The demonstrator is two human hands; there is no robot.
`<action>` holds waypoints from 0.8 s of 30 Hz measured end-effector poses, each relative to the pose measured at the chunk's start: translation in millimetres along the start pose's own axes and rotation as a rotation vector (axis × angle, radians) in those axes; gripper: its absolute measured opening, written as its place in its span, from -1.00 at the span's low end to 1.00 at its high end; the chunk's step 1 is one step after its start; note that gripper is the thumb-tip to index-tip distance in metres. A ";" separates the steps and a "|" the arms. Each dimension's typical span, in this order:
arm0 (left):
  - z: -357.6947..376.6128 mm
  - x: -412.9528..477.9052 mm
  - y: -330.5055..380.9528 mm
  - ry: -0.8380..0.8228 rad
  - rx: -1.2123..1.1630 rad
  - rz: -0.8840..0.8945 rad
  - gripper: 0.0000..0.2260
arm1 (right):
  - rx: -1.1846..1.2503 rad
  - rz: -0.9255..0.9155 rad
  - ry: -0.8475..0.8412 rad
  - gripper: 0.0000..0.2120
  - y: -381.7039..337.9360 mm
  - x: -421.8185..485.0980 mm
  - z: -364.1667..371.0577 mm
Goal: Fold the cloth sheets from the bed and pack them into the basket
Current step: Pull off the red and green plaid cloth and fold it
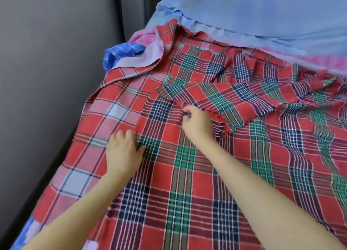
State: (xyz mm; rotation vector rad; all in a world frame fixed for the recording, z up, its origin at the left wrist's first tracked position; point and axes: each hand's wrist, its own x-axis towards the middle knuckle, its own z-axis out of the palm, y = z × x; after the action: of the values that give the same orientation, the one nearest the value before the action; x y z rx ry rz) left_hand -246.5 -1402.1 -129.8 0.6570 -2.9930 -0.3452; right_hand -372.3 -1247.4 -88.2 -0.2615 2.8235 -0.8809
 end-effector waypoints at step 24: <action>41.9 268.7 114.2 -0.175 -0.602 -0.341 -0.64 | -0.821 0.156 -0.619 -0.08 142.7 99.2 -32.4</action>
State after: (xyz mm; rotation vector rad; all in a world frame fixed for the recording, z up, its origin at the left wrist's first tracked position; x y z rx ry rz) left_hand -541.2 -1405.3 -142.1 1.0874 -2.6684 -1.3100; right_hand -491.9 -1135.7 -155.0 -0.3290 2.3891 0.3841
